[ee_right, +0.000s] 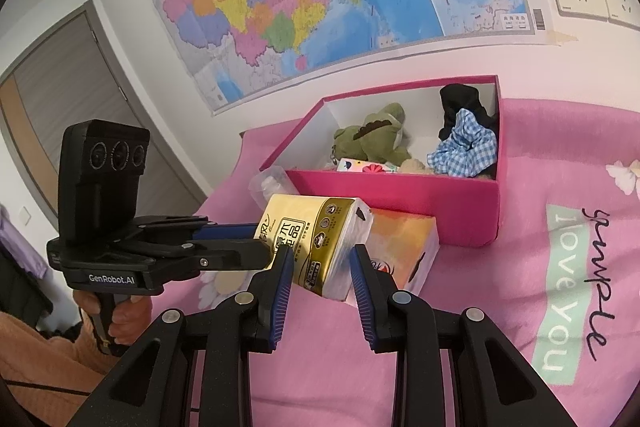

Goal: Organize soft objects
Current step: 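Lift the yellow tissue pack with the right tool and carry it toward the box, then hold the yellow tissue pack over the box rim with the right tool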

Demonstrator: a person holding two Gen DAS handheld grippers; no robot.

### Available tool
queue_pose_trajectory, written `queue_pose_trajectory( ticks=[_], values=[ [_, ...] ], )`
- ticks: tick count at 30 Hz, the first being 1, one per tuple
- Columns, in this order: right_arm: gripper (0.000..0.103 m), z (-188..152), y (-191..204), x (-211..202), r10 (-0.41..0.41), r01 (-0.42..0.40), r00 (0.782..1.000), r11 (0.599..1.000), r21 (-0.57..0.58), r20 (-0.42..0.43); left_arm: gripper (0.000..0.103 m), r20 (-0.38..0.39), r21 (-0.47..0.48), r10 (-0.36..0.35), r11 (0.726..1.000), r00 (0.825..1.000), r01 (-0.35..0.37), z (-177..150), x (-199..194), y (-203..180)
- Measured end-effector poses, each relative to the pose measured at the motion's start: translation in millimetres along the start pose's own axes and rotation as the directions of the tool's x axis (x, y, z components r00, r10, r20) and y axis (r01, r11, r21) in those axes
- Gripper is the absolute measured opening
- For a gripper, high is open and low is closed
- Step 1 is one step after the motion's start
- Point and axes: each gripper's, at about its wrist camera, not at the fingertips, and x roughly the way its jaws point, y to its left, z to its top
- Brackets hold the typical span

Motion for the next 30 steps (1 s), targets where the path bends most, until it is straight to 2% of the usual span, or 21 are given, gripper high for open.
queue_pose_trajectory(
  ticks=[30],
  values=[
    [0.031,16.2,-0.7,2.5,-0.001,0.002,0.999,1.0,-0.02,0.034,0.031,0.033,0.014,0.007,1.0,0.999,-0.008,15.9,-1.4,4.3]
  ],
)
